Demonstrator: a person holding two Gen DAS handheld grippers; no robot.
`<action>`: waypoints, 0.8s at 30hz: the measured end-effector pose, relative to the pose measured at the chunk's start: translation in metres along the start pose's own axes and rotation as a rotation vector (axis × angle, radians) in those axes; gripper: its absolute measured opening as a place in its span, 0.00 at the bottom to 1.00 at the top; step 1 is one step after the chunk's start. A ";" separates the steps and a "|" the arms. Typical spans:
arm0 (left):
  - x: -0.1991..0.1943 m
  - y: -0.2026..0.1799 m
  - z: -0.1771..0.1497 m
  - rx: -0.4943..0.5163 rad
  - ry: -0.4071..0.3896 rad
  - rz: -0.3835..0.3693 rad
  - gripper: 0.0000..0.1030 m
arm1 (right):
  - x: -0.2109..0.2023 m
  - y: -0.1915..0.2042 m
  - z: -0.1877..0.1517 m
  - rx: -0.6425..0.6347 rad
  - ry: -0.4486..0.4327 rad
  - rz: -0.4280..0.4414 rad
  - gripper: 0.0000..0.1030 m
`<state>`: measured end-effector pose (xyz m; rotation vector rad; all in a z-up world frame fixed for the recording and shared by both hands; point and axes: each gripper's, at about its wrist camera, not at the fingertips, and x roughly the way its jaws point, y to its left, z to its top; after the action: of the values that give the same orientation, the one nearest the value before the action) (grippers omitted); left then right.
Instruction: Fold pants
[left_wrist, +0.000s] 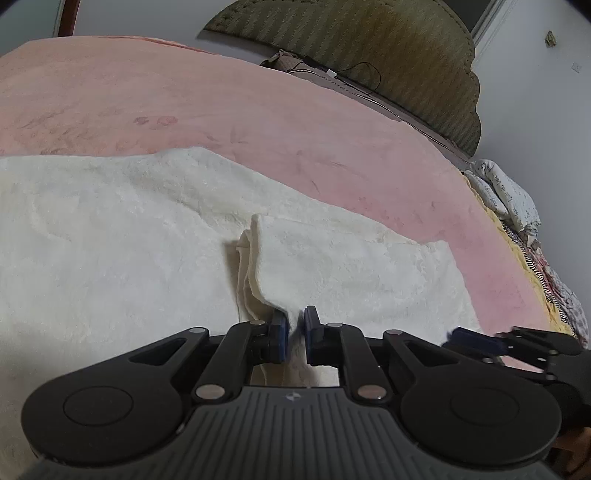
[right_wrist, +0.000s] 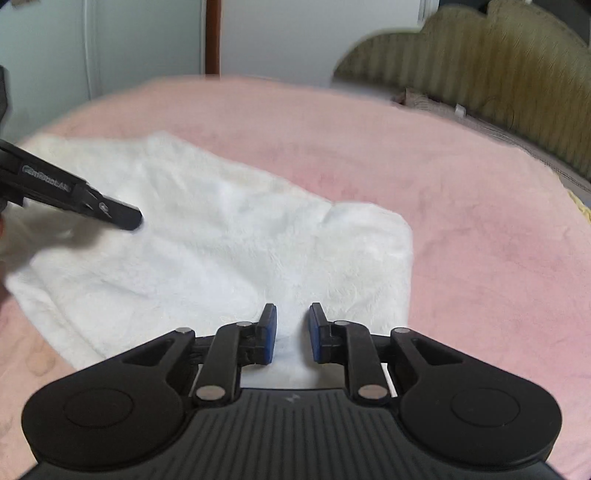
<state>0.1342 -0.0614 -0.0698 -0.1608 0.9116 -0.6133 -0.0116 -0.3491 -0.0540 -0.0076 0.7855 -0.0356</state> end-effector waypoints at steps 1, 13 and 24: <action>0.001 -0.001 0.001 -0.006 0.000 0.005 0.15 | -0.006 0.001 0.001 0.001 -0.002 0.003 0.18; -0.026 -0.017 0.026 0.025 -0.079 0.058 0.26 | 0.007 0.087 0.004 -0.098 -0.102 0.083 0.18; 0.007 -0.046 0.025 0.210 -0.091 0.214 0.51 | -0.010 0.127 0.008 -0.122 -0.148 0.102 0.19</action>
<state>0.1371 -0.1062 -0.0413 0.0959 0.7597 -0.4941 -0.0095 -0.2219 -0.0443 -0.0848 0.6383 0.1083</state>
